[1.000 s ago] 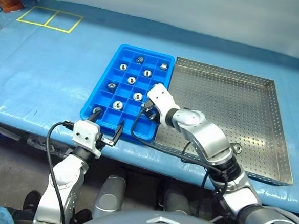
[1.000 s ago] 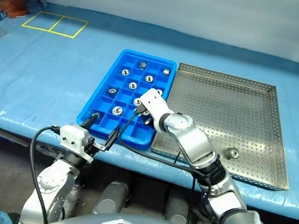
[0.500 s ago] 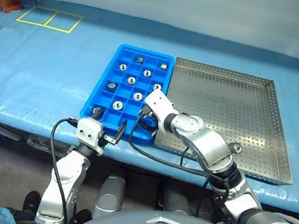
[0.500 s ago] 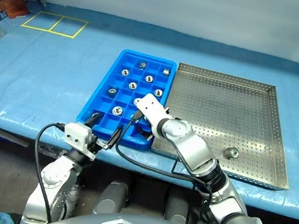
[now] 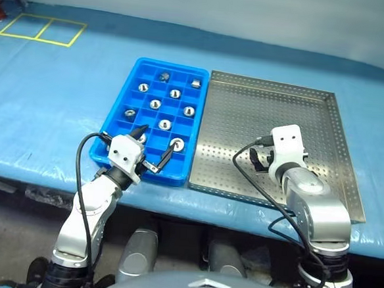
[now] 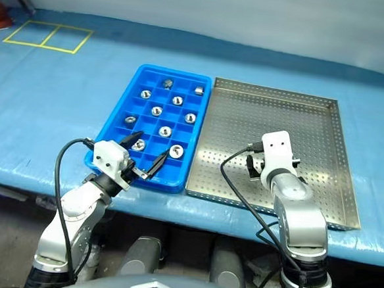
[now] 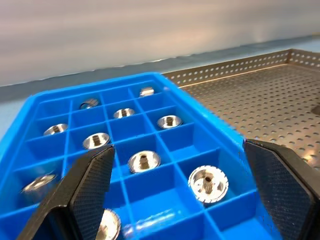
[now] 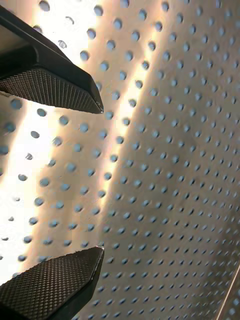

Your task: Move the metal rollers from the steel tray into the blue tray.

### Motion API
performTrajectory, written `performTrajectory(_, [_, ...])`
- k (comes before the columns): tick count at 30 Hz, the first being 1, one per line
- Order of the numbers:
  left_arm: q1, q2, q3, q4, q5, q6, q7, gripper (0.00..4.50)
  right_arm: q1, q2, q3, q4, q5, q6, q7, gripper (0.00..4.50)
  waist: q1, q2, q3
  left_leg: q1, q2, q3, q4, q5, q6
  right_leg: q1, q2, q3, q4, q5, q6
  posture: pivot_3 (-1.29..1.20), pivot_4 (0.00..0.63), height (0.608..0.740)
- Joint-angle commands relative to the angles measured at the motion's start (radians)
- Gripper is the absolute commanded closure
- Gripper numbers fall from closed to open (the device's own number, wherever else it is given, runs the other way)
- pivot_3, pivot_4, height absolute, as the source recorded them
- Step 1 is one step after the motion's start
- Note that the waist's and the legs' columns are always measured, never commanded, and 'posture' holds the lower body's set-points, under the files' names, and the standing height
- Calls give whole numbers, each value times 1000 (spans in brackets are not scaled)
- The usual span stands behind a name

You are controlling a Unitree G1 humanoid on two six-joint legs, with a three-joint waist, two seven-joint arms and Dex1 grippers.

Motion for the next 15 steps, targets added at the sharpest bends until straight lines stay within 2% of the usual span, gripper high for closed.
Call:
performTrajectory(1, [-38,3,-24,8,-19,9,-27,0,18,22,-40,-80,-9,11,-25,9,-22,0,0,0,0,0,1,0,0,0,0,0,1,0,0,-12,150,740])
performTrajectory(6, [-67,5,-31,21,-26,18,-42,0,54,42,-94,-91,-9,23,-41,9,-44,0,0,1,0,0,2,0,0,1,0,0,3,0,0,-29,150,740])
performTrajectory(15, [-55,5,-34,5,-28,26,-42,0,63,94,-168,-35,27,107,-22,9,-47,0,0,1,0,0,2,0,0,1,0,1,3,0,0,-7,150,740])
